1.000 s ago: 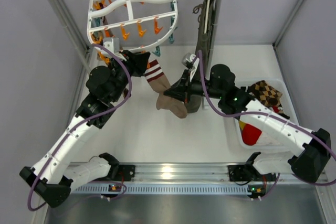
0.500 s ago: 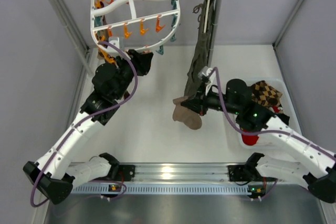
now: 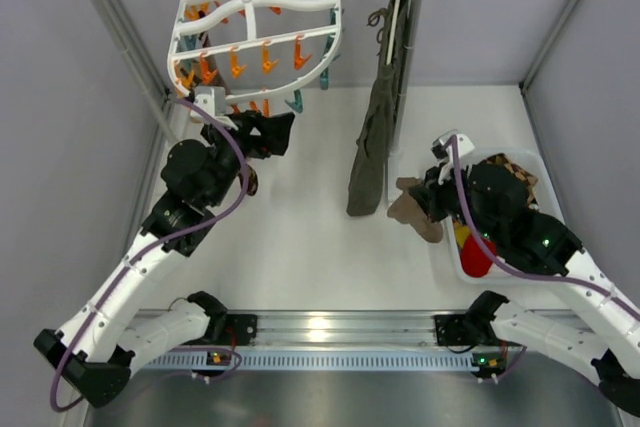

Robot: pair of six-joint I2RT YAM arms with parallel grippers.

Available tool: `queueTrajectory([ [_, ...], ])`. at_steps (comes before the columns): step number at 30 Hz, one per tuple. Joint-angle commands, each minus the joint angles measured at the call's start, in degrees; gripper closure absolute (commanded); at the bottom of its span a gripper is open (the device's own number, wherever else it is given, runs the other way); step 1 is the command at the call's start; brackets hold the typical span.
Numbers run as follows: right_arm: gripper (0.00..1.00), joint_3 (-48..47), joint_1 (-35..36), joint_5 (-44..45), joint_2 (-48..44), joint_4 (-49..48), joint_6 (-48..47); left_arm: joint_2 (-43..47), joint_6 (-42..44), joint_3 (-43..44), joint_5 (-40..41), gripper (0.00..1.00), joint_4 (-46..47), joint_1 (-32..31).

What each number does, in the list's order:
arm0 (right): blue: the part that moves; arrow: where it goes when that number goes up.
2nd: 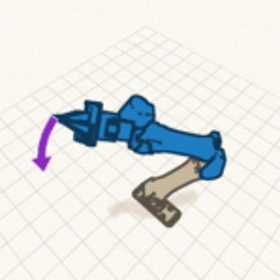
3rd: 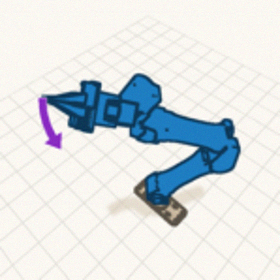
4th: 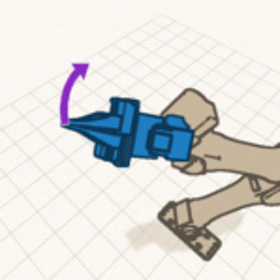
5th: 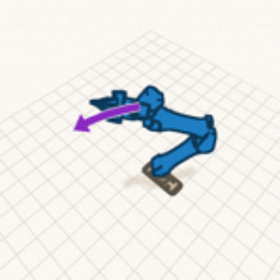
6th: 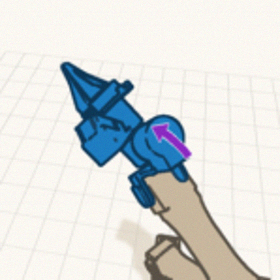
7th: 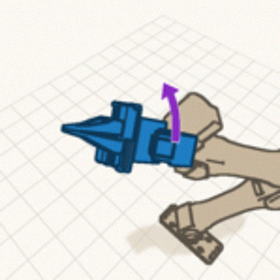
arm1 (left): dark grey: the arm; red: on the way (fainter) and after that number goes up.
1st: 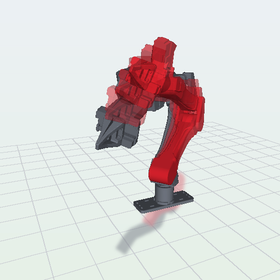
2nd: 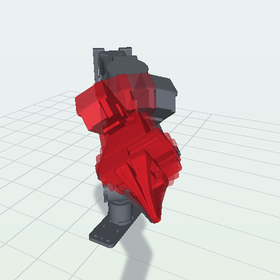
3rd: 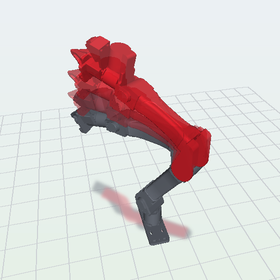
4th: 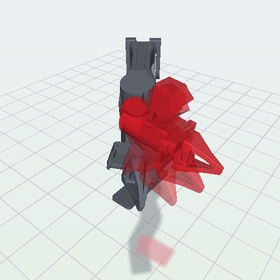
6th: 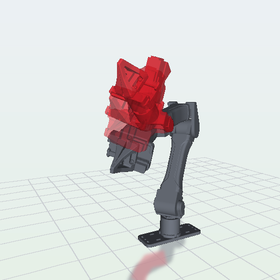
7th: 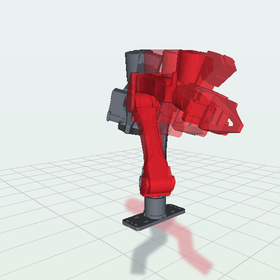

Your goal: Remove the socks clipped to the hanger

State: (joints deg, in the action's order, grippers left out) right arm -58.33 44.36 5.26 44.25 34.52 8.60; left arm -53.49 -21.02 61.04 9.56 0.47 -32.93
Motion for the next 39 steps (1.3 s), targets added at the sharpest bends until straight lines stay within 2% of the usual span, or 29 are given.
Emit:
queueTrajectory([
  [1,1.0,-5.0,-2.4,11.3,-1.5,7.7,-0.3,2.9,-0.8,-2.0,-1.7,0.14,1.9,0.1],
  [4,1.0,-7.0,-5.7,16.0,0.6,10.5,-0.3,4.2,-1.7,-3.9,-2.3,0.09,1.0,0.1],
  [7,1.0,-8.4,-11.6,16.9,2.8,10.6,-1.0,5.9,-2.1,-4.6,-2.4,0.06,-0.2,0.1],
  [10,1.0,-9.2,-21.3,16.9,4.9,9.5,-1.1,7.4,-1.6,-5.5,-1.8,0.04,-2.9,0.1],
  [13,0.96,-8.0,-29.6,15.8,8.0,7.2,-1.5,8.4,-0.5,-5.3,-1.6,0.02,-4.5,0.1],
  [16,0.91,-6.2,-34.8,11.8,11.6,4.9,-1.4,8.8,0.3,-5.1,-0.7,0.02,-5.7,0.1],
  [21,0.9,-2.4,-36.7,6.2,14.6,0.6,-0.3,8.9,0.1,-5.1,0.8,0.02,-7.0,0.1],
  [24,0.88,0.2,-37.1,6.1,16.7,-1.2,0.4,9.0,-0.2,-5.2,1.4,0.02,-7.7,0.1],
  [29,0.42,1.8,-37.5,9.1,17.8,-0.9,2.6,9.2,0.1,-5.0,1.6,0.02,-8.2,0.1],
  [32,0.3,0.5,-37.6,10.4,15.9,0.2,3.5,9.0,0.3,-4.7,1.7,0.02,-8.5,0.1],
  [34,0.09,-1.2,-37.5,9.1,13.2,1.2,4.1,8.9,0.4,-4.5,1.8,0.02,-8.4,0.1],
  [36,0.01,-2.1,-37.5,5.1,11.0,1.6,4.8,8.8,0.4,-4.5,1.8,0.02,-8.4,0.1],
  [39,0.0,-2.5,-37.5,-3.5,5.2,-0.7,6.1,8.4,0.6,-4.3,2.2,0.02,-8.4,0.1],
])
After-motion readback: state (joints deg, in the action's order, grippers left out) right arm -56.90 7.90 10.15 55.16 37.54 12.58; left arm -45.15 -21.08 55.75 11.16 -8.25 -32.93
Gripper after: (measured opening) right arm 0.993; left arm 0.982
